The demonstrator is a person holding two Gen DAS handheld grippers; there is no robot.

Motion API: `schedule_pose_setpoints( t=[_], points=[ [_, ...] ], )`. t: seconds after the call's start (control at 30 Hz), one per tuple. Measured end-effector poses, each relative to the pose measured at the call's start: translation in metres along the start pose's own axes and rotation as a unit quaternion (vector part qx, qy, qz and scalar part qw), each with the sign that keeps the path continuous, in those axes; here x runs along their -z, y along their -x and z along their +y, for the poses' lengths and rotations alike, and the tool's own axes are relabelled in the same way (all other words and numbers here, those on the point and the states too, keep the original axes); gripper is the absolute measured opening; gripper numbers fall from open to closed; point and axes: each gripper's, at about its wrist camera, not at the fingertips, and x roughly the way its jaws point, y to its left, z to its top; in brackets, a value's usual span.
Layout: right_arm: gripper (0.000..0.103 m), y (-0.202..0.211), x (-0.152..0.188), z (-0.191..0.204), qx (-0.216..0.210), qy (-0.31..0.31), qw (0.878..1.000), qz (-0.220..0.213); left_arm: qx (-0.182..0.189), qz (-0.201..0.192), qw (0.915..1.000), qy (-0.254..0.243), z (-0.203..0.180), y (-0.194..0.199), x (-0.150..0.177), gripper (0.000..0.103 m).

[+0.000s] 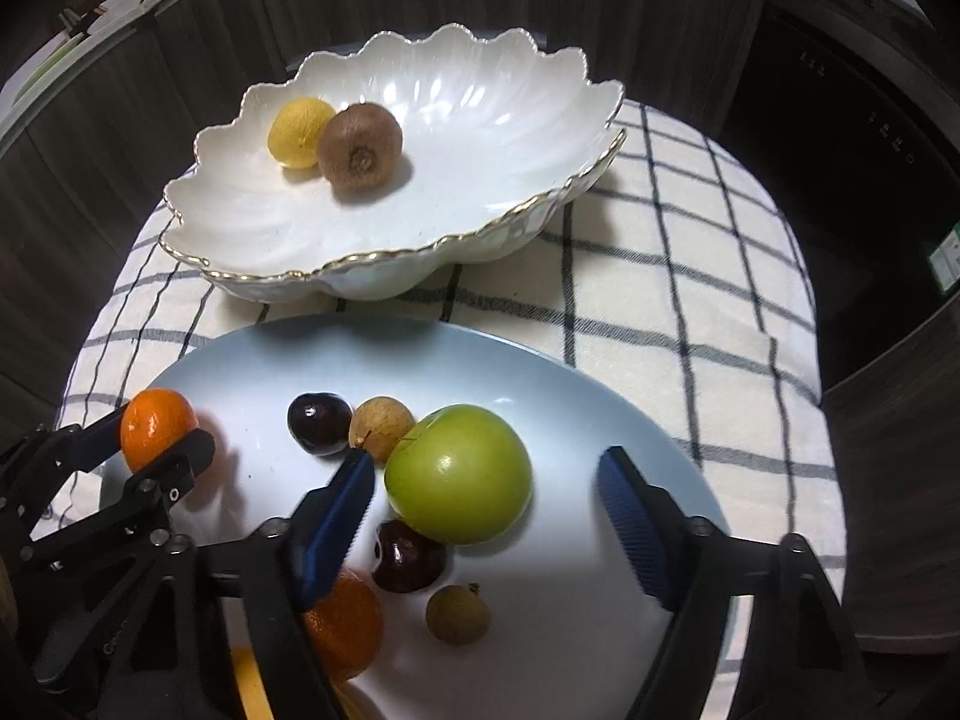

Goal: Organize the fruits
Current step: 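Grasp a mandarin with left tool while right tool grasps the green apple, then carry both fruits to the bowl and open both tools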

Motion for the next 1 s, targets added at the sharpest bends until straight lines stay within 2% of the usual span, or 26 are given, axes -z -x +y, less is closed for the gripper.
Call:
schedule_pose_setpoints(
  t=[0.1,0.13,0.5,1.0],
  points=[
    [0.053,-0.003,0.001,0.001,-0.016,0.001,1.0,0.004,-0.002,-0.001,1.0,0.0,0.001,0.0,0.0,0.045],
    [0.051,-0.002,0.001,0.002,-0.018,0.003,1.0,0.003,-0.001,-0.002,1.0,-0.001,0.001,0.001,0.0,0.045],
    [0.051,0.012,0.006,0.0,-0.017,-0.003,1.0,-0.017,0.002,-0.01,0.9999,-0.007,-0.005,0.009,-0.001,0.045],
    [0.051,0.064,-0.01,0.007,-0.015,0.005,0.997,-0.074,-0.001,-0.06,0.9982,-0.007,-0.001,0.051,-0.019,0.045]
  ],
)
